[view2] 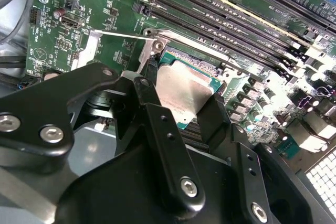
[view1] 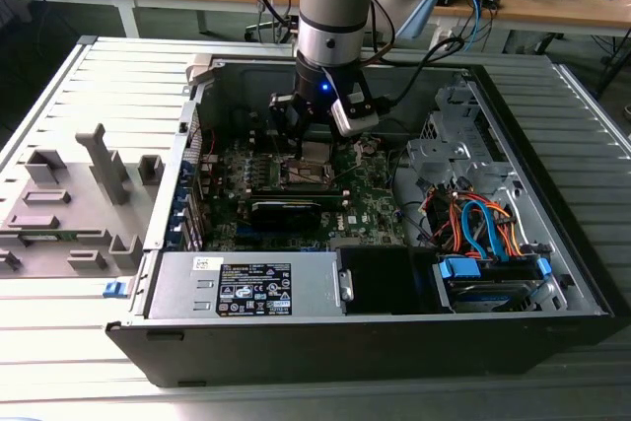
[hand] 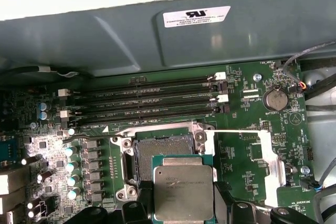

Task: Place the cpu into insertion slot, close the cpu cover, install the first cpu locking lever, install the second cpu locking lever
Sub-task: 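Place the cpu into insertion slot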

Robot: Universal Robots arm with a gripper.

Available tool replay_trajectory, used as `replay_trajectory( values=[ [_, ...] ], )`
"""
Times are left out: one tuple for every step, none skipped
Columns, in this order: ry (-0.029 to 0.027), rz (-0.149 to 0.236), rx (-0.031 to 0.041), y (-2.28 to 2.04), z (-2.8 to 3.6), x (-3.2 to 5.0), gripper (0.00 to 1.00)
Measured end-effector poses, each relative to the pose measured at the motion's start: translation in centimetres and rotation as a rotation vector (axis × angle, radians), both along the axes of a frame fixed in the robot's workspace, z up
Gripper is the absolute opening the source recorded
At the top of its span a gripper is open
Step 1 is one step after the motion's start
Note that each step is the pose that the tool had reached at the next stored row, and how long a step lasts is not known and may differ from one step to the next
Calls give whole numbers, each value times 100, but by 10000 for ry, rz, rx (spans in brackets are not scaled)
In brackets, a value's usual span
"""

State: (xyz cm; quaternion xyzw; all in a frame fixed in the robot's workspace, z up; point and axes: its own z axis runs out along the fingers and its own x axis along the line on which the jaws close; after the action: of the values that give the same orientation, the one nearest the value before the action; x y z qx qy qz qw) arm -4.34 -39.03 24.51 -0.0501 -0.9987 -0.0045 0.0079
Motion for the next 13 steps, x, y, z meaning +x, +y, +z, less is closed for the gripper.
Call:
replay_trajectory(
  values=[
    [0,-3,0,0,0,0,55],
    [0,-14,1,0,-1,0,55],
    [0,-22,0,0,-1,0,55],
    [-1,-27,0,0,-1,0,55],
    [-1,-30,-2,0,-1,0,55],
    [0,-35,-4,0,-1,0,55],
    [-1,-39,-5,0,-1,0,55],
    [0,-45,-7,0,-1,0,55],
    [0,-49,-8,0,-2,0,55],
    [0,-55,-10,0,-2,0,55],
    [0,-61,-14,0,-3,0,55],
    [0,-67,-16,0,-3,0,55],
    [0,-74,-20,0,-3,0,55]
  ],
)
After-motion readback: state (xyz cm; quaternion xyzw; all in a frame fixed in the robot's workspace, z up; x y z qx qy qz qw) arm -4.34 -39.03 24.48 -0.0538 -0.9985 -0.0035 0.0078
